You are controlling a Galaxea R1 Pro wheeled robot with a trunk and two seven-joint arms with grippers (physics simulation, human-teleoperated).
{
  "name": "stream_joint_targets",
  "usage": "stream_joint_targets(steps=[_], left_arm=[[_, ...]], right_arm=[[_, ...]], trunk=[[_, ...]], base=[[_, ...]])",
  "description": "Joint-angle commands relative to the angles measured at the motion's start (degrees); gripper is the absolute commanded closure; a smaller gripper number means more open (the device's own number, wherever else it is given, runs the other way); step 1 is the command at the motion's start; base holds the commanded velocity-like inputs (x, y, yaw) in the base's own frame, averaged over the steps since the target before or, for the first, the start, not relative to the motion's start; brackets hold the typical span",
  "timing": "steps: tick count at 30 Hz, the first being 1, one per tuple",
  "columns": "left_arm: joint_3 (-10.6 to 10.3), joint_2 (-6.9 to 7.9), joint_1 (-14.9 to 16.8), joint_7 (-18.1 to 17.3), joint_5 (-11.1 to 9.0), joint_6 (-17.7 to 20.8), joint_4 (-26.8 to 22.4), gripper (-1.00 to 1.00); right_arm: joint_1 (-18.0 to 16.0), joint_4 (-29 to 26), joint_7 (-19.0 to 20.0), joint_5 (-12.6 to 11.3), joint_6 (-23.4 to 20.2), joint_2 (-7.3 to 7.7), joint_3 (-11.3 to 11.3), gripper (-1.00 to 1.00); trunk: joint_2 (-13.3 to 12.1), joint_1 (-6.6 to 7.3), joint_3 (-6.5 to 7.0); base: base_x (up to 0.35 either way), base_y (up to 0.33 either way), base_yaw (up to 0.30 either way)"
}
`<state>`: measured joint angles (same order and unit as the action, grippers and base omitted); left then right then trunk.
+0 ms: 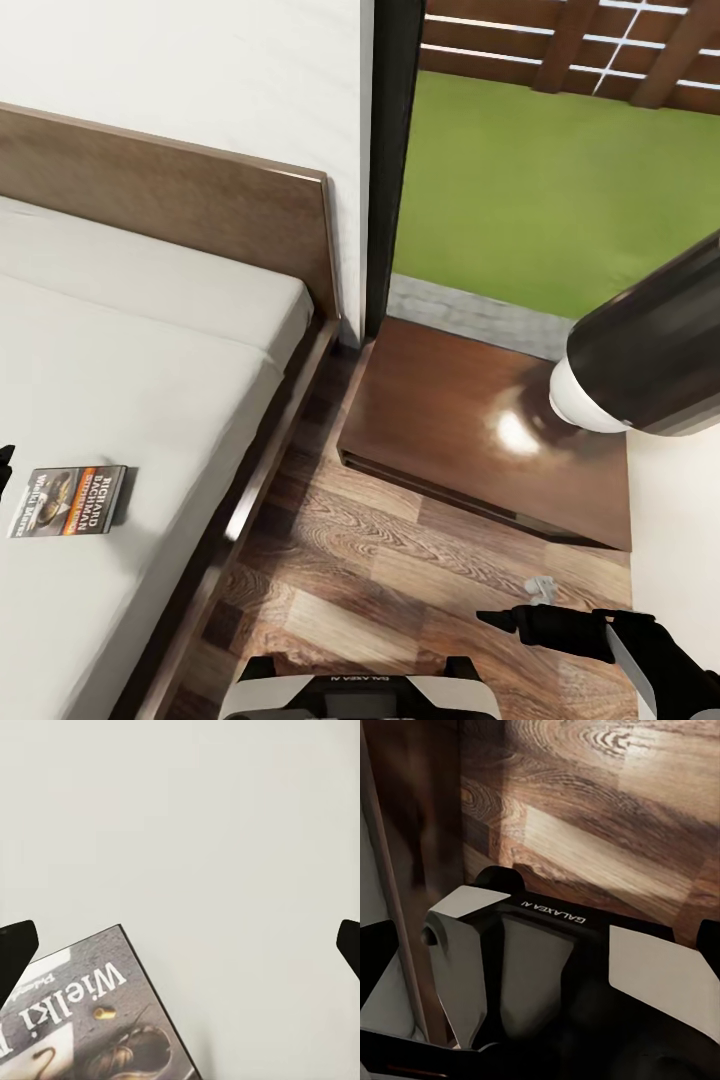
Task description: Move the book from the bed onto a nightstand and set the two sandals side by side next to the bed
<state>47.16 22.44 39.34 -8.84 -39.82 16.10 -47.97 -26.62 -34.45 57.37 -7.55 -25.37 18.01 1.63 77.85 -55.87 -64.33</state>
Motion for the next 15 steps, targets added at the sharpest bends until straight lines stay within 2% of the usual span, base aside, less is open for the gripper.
stream_joint_targets(steps=[1, 6, 15], left_arm=[[0.22, -0.02, 0.05, -0.21, -0.44, 0.51, -0.02, -1.0], [0.22, -0.02, 0.05, -0.21, -0.44, 0.51, -0.02, -1.0], [0.22, -0.02, 0.05, -0.21, -0.44, 0.51, -0.02, -1.0]], right_arm=[[-0.01, 0.0, 0.09, -0.36, -0.47, 0.01, 0.04, -1.0], [-0.01, 0.0, 0.11, -0.36, -0.53, 0.01, 0.04, -1.0], [-0.01, 0.0, 0.11, -0.36, -0.54, 0.01, 0.04, -1.0]], trunk=[[0.02, 0.0, -0.03], [0.02, 0.0, -0.1], [0.02, 0.0, -0.63]], base=[[0.0, 0.0, 0.0], [0.0, 0.0, 0.048], [0.0, 0.0, 0.176]])
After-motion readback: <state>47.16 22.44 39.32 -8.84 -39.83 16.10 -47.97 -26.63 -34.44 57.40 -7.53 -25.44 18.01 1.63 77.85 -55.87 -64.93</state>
